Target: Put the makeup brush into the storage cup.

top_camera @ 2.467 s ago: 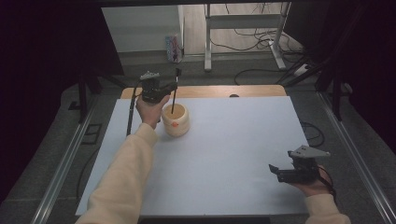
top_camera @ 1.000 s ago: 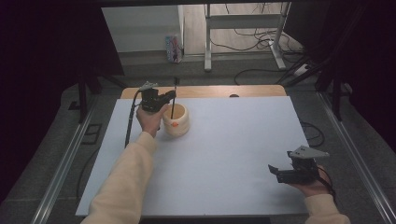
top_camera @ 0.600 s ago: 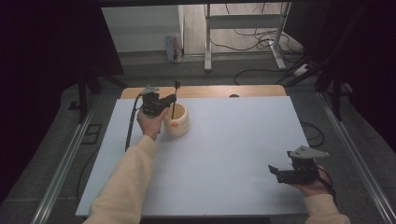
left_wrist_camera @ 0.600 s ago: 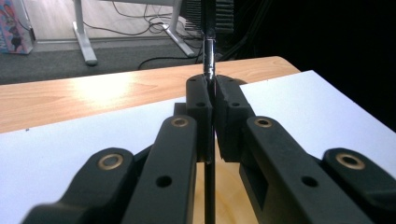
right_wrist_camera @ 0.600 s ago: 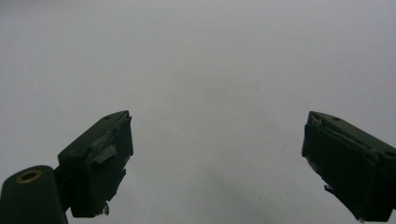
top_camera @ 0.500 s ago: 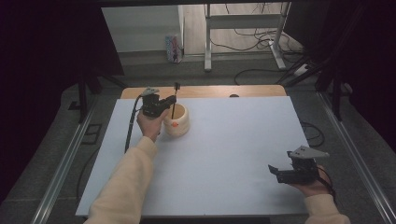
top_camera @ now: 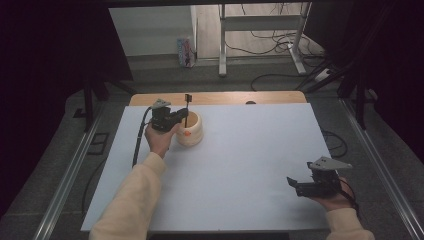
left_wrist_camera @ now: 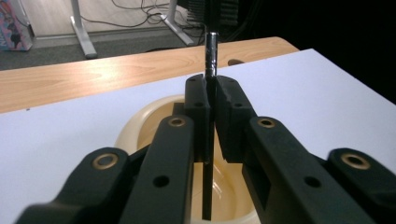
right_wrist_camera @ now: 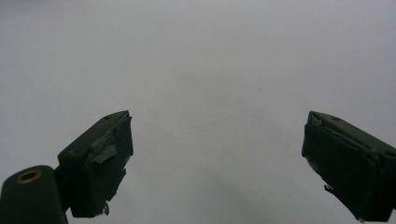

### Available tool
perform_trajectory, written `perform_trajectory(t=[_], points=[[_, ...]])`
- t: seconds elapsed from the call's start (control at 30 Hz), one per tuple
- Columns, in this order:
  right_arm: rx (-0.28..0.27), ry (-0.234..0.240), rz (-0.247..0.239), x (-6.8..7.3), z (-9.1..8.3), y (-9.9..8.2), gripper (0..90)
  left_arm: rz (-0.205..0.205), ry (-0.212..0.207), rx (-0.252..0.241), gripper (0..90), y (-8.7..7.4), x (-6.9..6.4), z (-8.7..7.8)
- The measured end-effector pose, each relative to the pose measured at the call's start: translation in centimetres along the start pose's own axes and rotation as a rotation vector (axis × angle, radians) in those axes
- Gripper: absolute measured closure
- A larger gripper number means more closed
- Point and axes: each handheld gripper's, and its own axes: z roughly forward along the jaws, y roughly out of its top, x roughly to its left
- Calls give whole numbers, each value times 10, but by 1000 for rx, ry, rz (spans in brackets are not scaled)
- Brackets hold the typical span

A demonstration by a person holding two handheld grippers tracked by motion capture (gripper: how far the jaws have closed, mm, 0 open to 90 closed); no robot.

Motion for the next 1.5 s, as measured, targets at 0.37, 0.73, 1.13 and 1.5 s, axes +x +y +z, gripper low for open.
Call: perform_trajectory(t=[0.37,0.73,1.13,1.5], points=[[-1,1,1,0,0,0,89,11,40,-12,428,2,-1,-10],[-5,2,-3,1,0,1,89,39,0,48,261,4,-5,-24],[-8,5,-2,3,0,1,89,56,-35,111,175,7,-14,-44],[-11,7,0,3,-1,1,89,51,-34,134,171,-7,-20,-69]])
